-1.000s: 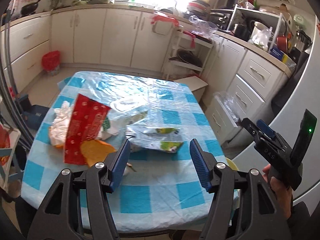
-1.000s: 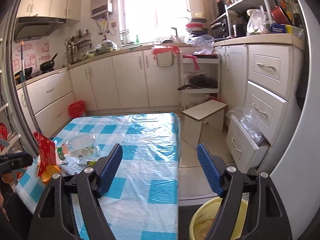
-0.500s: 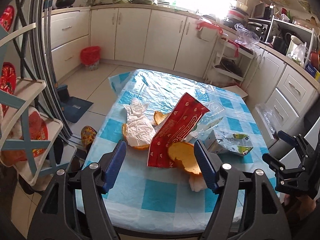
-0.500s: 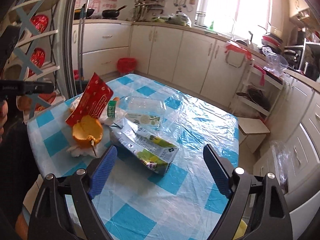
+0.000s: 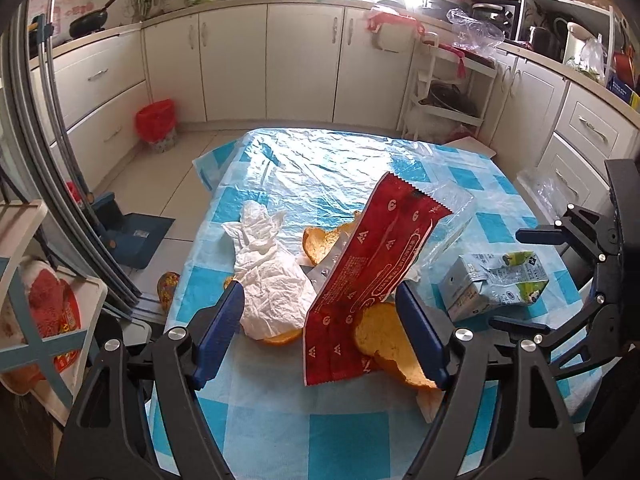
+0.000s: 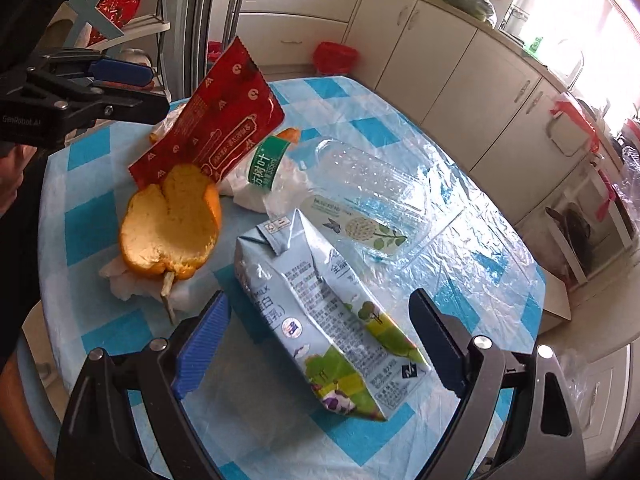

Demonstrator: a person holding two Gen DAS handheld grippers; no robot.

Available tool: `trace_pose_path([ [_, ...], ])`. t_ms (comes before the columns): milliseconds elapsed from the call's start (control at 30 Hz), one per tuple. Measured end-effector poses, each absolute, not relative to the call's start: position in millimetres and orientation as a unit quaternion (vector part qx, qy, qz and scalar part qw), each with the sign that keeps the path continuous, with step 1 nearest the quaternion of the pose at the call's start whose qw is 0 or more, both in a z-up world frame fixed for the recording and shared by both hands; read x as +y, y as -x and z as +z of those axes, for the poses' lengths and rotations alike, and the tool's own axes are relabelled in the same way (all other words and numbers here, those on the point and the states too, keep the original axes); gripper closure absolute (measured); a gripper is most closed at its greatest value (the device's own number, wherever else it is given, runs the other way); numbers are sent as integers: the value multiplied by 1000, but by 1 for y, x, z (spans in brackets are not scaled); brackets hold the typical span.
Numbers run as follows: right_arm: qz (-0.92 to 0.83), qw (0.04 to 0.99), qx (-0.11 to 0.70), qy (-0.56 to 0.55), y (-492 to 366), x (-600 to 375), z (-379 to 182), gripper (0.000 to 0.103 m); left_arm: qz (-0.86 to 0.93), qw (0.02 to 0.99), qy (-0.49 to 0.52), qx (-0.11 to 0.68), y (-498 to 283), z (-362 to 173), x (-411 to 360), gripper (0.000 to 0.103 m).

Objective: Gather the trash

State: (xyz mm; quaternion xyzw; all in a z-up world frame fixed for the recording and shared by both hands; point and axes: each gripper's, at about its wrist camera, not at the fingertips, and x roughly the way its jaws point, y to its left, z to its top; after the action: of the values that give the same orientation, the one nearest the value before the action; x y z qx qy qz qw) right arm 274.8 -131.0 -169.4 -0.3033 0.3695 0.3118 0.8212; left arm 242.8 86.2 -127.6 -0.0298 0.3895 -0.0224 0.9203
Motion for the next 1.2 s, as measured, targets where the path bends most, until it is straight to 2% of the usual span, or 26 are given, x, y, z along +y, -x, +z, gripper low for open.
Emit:
trace_pose_path([
  [433, 351, 765, 455, 291, -309, -112, -182, 16, -63, 905, 44, 418, -277, -147, 87, 29],
  [567, 347, 758, 468, 293, -304, -111, -190, 25, -72, 903, 48, 421, -278, -149, 83, 30],
  [767, 331, 766, 487, 258, -293, -120, -188, 42, -80, 894, 68, 435, -278, -156, 81, 49],
  [867, 317, 775, 485, 251, -282, -123, -186, 43, -81, 890, 74, 443, -278, -160, 82, 64],
  [933, 309, 783, 481, 245, -274, -126, -185, 43, -79, 889, 73, 446, -277, -161, 82, 77],
  [1033, 299, 796, 478, 222, -264, -134, -182, 44, -75, 887, 75, 449, -275, -161, 82, 90],
  [1200, 273, 814, 478, 186, -255, -150, -175, 44, -65, 891, 84, 442, -270, -153, 85, 99],
])
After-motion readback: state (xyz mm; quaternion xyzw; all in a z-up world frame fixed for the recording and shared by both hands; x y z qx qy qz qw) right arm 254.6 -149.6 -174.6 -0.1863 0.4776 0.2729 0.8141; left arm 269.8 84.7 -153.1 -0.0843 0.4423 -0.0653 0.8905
